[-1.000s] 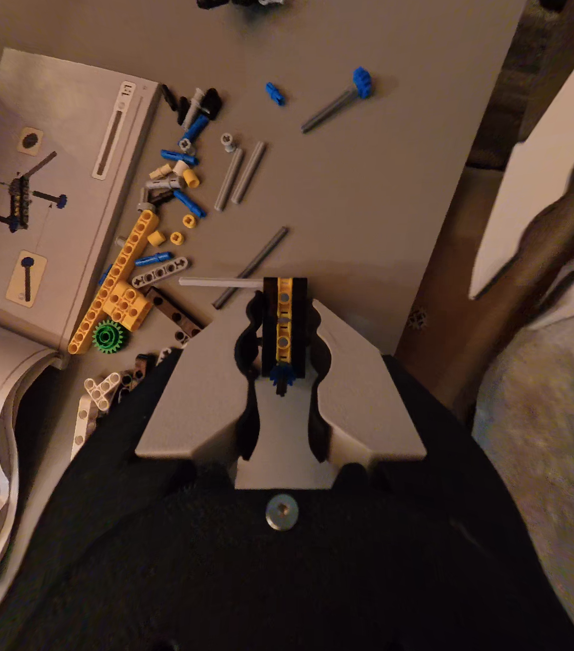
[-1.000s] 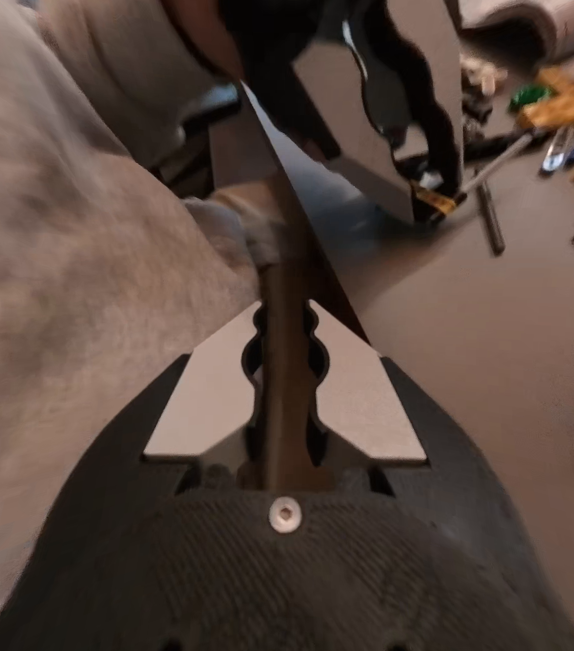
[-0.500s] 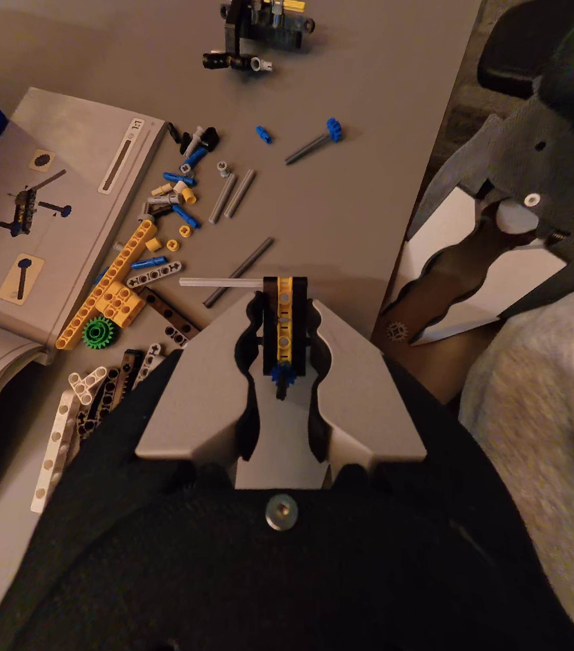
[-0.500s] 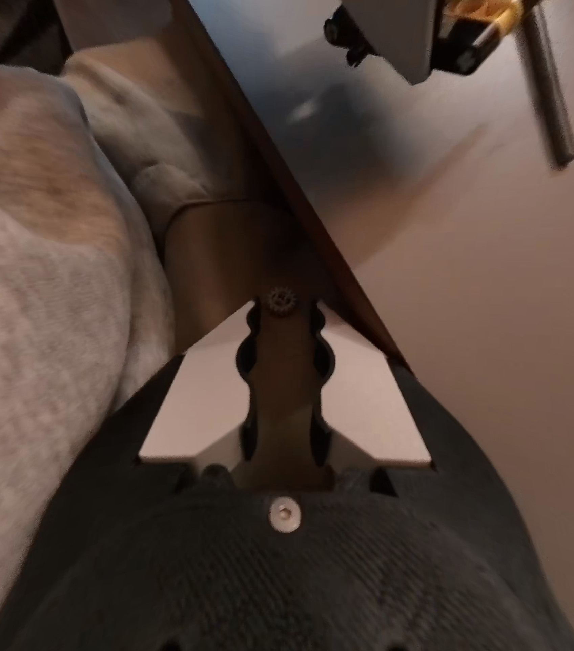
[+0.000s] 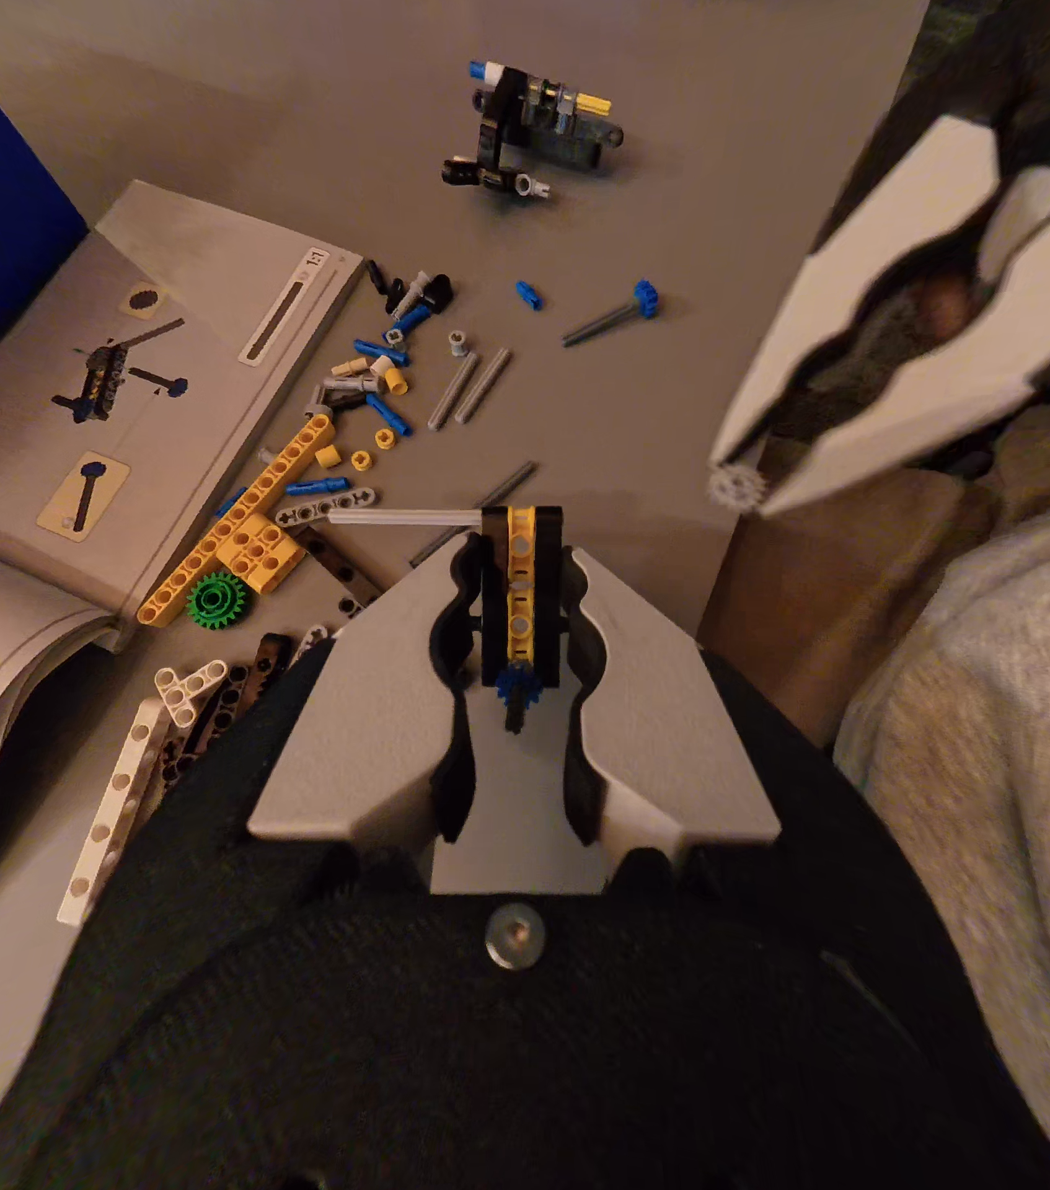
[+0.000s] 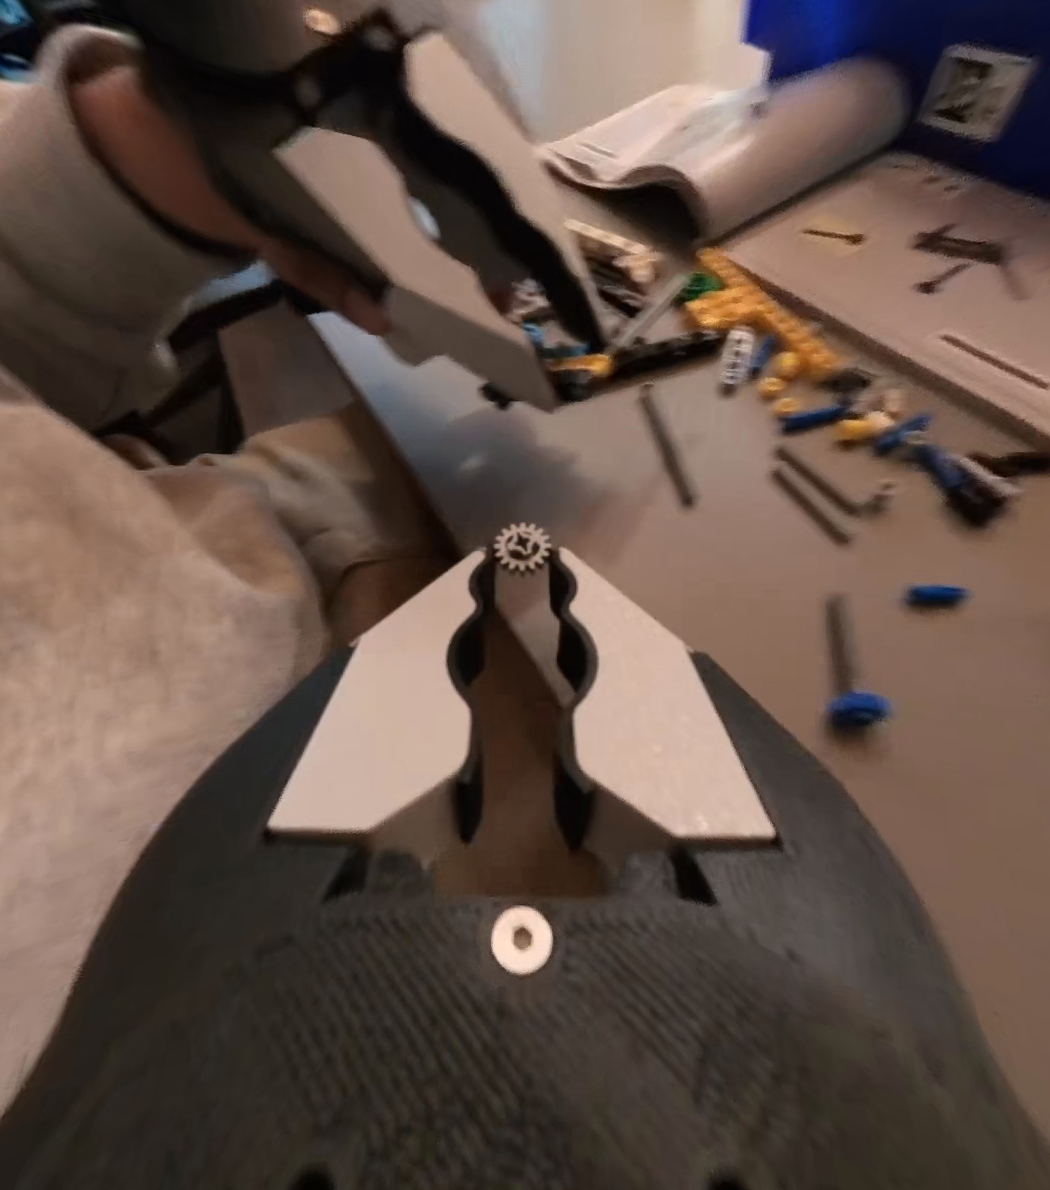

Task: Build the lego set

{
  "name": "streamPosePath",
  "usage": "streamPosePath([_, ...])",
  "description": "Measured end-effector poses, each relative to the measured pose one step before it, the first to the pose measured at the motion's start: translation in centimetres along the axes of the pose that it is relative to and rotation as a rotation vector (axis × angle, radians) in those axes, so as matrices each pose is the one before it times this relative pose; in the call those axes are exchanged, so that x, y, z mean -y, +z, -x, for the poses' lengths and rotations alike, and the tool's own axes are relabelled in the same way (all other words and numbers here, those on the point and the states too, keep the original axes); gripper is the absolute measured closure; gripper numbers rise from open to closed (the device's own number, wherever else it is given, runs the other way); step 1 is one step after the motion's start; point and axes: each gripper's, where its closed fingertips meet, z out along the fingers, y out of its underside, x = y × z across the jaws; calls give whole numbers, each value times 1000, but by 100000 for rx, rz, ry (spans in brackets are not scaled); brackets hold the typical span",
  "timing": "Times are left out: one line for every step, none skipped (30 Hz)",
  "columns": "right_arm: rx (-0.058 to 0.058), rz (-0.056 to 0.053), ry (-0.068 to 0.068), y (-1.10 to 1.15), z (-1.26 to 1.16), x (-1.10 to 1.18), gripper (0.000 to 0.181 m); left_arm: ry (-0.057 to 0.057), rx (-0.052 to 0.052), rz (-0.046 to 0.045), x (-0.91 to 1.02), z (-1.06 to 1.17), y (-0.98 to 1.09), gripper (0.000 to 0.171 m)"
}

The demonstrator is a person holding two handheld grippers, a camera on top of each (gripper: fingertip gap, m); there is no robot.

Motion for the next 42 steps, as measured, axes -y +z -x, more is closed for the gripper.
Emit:
streamPosePath([-3482, 2082, 183, 243, -1134, -159, 167, -987, -595, -960, 166, 16, 30, 147])
streamPosePath([-2270, 1984, -19, 400, -835, -180, 166, -1119, -550, -1103, 176, 32, 41, 147])
streamPosePath([-1927, 1624, 134, 445, -642, -121, 166, -1257, -400, -1164, 164, 81, 47, 147])
streamPosePath([-2301, 1259, 27, 369, -625, -42, 166, -1456, -213, -1147, 136, 122, 56, 147])
streamPosePath([-1883, 346, -245, 230, -500, 64, 164, -1546, -298, -954, 92, 127, 63, 147])
streamPosePath([-1077, -566, 76, 75, -367, 141, 162, -1603, -303, -867, 50, 144, 75, 147])
streamPosePath([-199, -1292, 547, -96, -261, 200, 157, -1672, -331, -824, 34, 134, 69, 147])
streamPosePath([969, -2194, 688, -281, -135, 288, 150, -1640, -506, -715, 45, 108, 72, 147])
streamPosePath([2247, -2966, 827, -517, 10, 388, 143, -1567, -624, -910, 77, 68, 54, 147])
streamPosePath([650, -2667, 1405, -790, -310, 380, 140, -1472, -703, -953, 134, 53, 36, 147])
streamPosePath([-1209, -2695, 1188, -967, -655, 392, 140, -1374, -759, -788, 123, 50, 17, 147])
streamPosePath([-2055, -2581, 245, -967, -830, 287, 142, -1360, -855, -894, 158, 34, 10, 147])
streamPosePath([-3429, -526, -18, -777, -1018, -95, 145, -1479, -1113, -1199, 205, -1, 26, 147])
streamPosePath([-3047, 2182, 63, -437, -930, -503, 146, -1641, -1582, -1293, 221, -66, 39, 148])
streamPosePath([-1573, 3489, 683, -130, -605, -602, 146, -1740, -1995, -1086, 200, -117, 91, 148])
streamPosePath([-192, 3241, 279, 45, -281, -491, 146, -1702, -2083, -994, 190, -127, 133, 148])
streamPosePath([-1548, 3149, -530, 153, -366, -465, 148, -1532, -1948, -1013, 203, -126, 135, 148])
streamPosePath([-2906, 3521, -882, 196, -510, -501, 149, -1295, -1460, -821, 185, -62, 122, 148])
streamPosePath([-1594, 3552, -1289, 258, -259, -518, 149, -971, -1159, -649, 161, -63, 83, 148])
streamPosePath([-225, 3077, -923, 282, -13, -434, 149, -626, -826, -654, 172, -60, 37, 148])
streamPosePath([703, 2142, -836, 249, 179, -271, 150, -352, -348, -690, 163, -32, 9, 148])
streamPosePath([169, 1717, -1112, 212, 126, -196, 152, -288, -298, -540, 130, -36, -12, 148])
streamPosePath([-1207, 1355, -1160, 170, -76, -166, 156, -278, -662, -445, 112, -98, 2, 148])
streamPosePath([-1550, 1204, -1086, 140, -154, -145, 160, -361, -628, -528, 99, -81, -7, 148])
streamPosePath([-40, -234, -1078, 50, 47, 62, 163, -470, -342, -374, 78, -24, 10, 148])
streamPosePath([-726, -214, -272, 7, -110, 24, 169, -369, -302, -285, 58, -8, 9, 148])
streamPosePath([-51, -67, 321, 16, -64, -8, 169, -231, -425, -531, 83, -14, 6, 148])
streamPosePath([110, -178, 802, -19, -68, 23, 169, -237, -687, -1113, 162, -53, -4, 148])
streamPosePath([-178, -990, 764, -76, -108, 131, 169, -375, -1195, -1533, 205, -121, -21, 148])
streamPosePath([-85, -2681, 498, -201, -80, 390, 169, -666, -1810, -2039, 279, -198, -40, 148])
streamPosePath([749, -5240, 517, -322, 94, 802, 169, -1057, -2235, -2753, 376, -243, -85, 148])
streamPosePath([3156, -7560, 1446, -414, 448, 1231, 169, -1464, -2401, -3445, 482, -229, -125, 148])
streamPosePath([5439, -9158, 2918, -430, 805, 1565, 169, -1857, -3086, -3786, 526, -308, -172, 148])
streamPosePath([6564, -9799, 4091, -338, 973, 1733, 169, -2642, -4163, -4127, 560, -394, -206, 148])
streamPosePath([6487, -8937, 4202, -155, 986, 1598, 170, -3501, -4970, -4125, 547, -438, -227, 148])
streamPosePath([5220, -6623, 3540, 99, 818, 1219, 170, -4282, -5543, -3262, 388, -405, -216, 148])
streamPosePath([3567, -3840, 2464, 345, 600, 735, 170, -4960, -5602, -2737, 266, -303, -245, 148])
streamPosePath([3117, -1086, 621, 501, 584, 265, 170, -5364, -4636, -3143, 287, -157, -312, 148])
streamPosePath([2573, 1326, -1081, 547, 568, -108, 170, -4659, -3747, -2754, 242, -135, -329, 148])
streamPosePath([862, 1948, -2063, 490, 392, -262, 170, -3375, -2958, -1695, 136, -143, -272, 149])
streamPosePath([-126, 1314, -2212, 383, 303, -223, 170, -2084, -2237, -898, 64, -166, -186, 149])
streamPosePath([31, 178, -1457, 279, 310, -99, 170, -1266, -1672, -491, 36, -171, -55, 149])
